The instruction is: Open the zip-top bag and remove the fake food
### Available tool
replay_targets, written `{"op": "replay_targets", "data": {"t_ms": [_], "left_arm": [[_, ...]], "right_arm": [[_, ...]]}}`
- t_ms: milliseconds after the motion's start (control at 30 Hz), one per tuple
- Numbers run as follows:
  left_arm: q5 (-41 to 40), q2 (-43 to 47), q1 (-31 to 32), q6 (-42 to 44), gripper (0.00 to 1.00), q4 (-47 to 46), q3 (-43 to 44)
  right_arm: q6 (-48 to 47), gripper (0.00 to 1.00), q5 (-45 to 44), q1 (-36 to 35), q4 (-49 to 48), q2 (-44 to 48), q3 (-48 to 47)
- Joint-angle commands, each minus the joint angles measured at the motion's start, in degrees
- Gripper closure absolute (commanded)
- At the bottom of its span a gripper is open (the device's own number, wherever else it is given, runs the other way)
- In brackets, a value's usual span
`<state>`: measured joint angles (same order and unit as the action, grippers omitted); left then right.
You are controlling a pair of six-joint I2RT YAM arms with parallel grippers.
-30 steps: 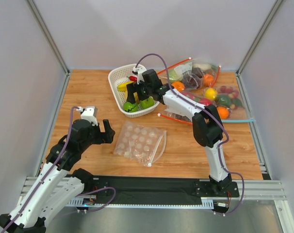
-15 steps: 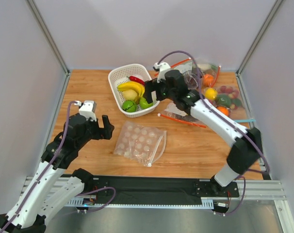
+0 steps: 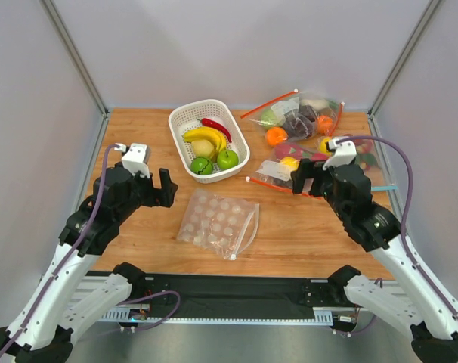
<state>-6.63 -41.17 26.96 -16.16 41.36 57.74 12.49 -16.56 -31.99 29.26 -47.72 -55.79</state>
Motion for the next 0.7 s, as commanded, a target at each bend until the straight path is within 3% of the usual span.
{"op": "replay_targets", "data": {"t_ms": [0,667], "left_arm": [[-1.45,-0.32,0.11,1.84,0.01,0.21,2.82],[-3.39,-0.23,0.11,0.52,0.01,3.63,4.67]], "right_arm": [[3.76,0.0,-6.46,0.0,6.51,5.35,3.05],[5.0,0.0,-9.28,0.0,9.59,11.34,5.34]]}}
